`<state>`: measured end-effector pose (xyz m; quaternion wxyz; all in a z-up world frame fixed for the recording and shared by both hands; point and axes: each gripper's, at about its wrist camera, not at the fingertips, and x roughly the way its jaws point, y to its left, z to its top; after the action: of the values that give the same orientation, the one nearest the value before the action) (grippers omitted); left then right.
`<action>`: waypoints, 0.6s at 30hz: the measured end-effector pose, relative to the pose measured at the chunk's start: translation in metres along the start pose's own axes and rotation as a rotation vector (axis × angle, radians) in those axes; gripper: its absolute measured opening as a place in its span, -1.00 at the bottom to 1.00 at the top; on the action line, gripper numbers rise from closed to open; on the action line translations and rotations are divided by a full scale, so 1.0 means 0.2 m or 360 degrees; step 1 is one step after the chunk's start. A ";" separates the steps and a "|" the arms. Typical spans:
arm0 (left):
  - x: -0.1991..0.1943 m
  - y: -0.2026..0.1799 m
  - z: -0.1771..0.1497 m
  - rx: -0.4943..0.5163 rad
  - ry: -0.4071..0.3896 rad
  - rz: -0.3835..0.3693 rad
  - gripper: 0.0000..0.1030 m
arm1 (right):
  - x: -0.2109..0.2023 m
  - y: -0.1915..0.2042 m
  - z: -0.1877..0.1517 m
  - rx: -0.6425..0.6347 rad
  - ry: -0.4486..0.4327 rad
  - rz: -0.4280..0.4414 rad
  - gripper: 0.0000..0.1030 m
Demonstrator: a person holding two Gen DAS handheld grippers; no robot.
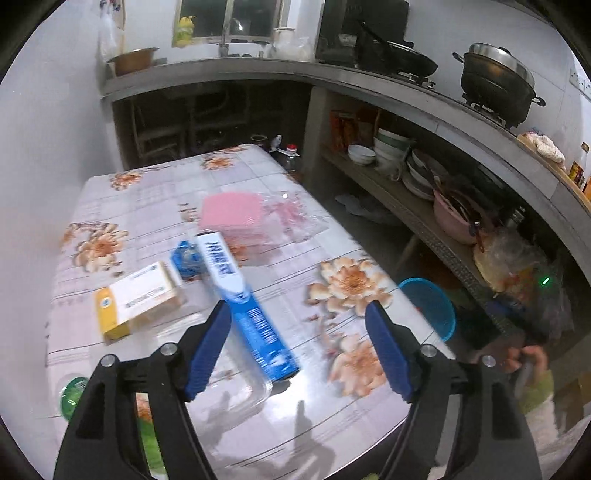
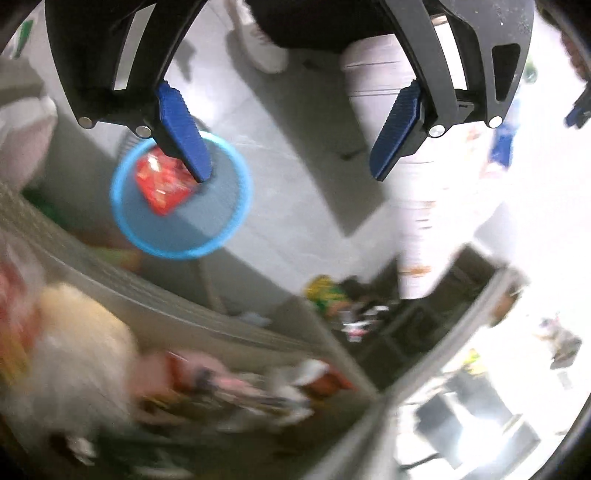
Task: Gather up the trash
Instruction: 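Move both tools back over the table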
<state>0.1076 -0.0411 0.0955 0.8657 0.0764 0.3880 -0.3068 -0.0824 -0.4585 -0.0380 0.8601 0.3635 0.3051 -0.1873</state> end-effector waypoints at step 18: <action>-0.19 0.47 -0.24 -0.0220 -0.0123 0.0227 0.47 | 0.34 1.27 -0.20 -0.0514 0.0541 0.0723 0.68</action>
<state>0.1137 0.0695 0.0800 0.9029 0.0320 0.3680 -0.2196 0.0911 -0.2662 0.0256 0.8632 0.3071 0.3812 0.1234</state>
